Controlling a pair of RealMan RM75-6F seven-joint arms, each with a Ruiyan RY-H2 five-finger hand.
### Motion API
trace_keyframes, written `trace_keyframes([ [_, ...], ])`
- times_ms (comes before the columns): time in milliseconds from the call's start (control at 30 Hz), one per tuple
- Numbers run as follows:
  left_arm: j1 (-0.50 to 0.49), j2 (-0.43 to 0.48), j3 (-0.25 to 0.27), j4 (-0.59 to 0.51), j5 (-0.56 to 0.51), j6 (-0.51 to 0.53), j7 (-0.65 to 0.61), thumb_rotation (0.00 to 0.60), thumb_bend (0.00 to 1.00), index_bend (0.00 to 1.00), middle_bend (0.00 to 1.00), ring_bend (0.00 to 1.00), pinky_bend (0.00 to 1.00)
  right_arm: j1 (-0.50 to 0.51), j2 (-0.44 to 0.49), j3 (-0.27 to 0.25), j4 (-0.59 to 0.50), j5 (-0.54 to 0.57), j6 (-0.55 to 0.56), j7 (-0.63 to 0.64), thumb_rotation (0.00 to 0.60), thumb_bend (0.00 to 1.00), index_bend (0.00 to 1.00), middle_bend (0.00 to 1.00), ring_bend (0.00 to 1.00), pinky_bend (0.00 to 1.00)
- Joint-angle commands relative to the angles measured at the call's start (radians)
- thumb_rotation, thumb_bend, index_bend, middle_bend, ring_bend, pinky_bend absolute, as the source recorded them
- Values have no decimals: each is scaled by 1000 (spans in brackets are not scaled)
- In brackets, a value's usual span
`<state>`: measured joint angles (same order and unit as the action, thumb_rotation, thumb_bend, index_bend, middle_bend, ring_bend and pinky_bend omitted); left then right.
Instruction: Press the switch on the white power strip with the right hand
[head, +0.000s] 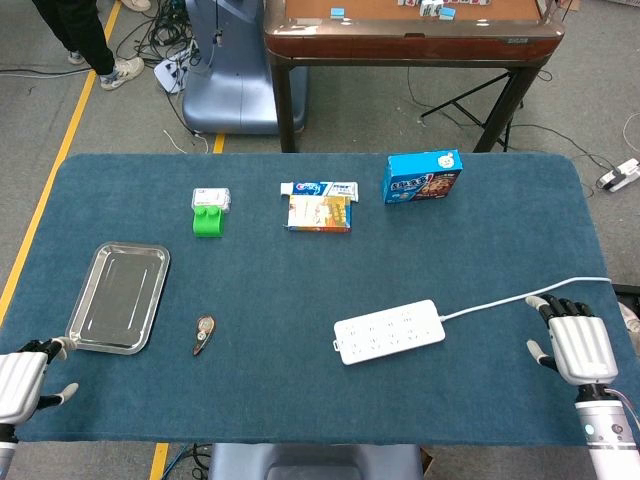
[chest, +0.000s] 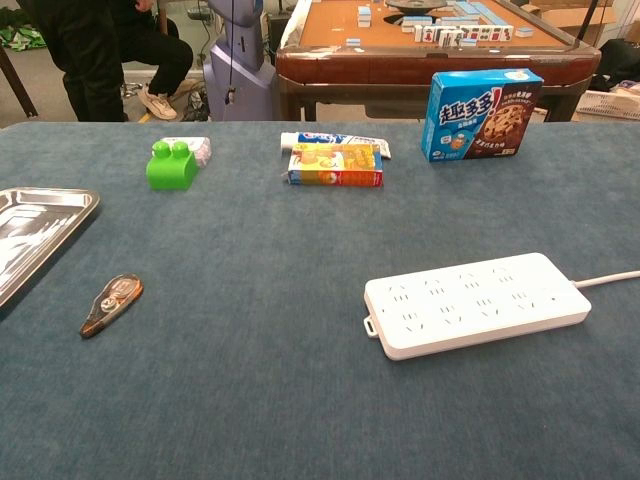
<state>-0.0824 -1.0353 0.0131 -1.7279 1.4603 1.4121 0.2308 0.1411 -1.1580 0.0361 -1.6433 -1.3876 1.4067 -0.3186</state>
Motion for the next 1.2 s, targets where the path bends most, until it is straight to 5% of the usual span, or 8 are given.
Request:
trace_keyframes([
  [33, 2, 0, -1, 0, 5, 8, -2, 600, 147, 473, 474, 403, 628, 5, -3, 4, 1, 2, -10, 7, 600, 200, 262, 283, 276, 359],
  [200, 7, 7, -1, 4, -12, 5, -15, 600, 147, 473, 474, 403, 628, 32, -16, 9, 18, -15, -48, 18, 600, 216, 271, 318, 294, 504],
  [367, 7, 3, -5, 13, -30, -5, -24, 600, 147, 474, 474, 403, 628, 88, -33, 11, 16, -42, -124, 22, 600, 253, 277, 555, 676, 888],
  [467, 4, 2, -9, 20, -36, -10, -21, 600, 147, 474, 474, 403, 628, 139, -40, 21, 0, -40, -194, -30, 600, 310, 277, 715, 827, 986],
  [667, 4, 1, -11, 21, -40, -10, -28, 600, 147, 475, 474, 403, 628, 227, -40, 36, -62, 30, -337, -126, 600, 657, 293, 886, 989, 1000],
  [800, 2, 2, -14, 23, -43, -12, -33, 600, 147, 475, 474, 403, 628, 269, -65, 40, -82, 82, -379, -246, 600, 794, 297, 932, 1000, 1000],
  [1200, 5, 10, -19, 27, -56, -11, -54, 600, 147, 475, 474, 403, 628, 338, -137, 17, -77, 200, -439, -390, 600, 897, 297, 945, 1000, 1000],
])
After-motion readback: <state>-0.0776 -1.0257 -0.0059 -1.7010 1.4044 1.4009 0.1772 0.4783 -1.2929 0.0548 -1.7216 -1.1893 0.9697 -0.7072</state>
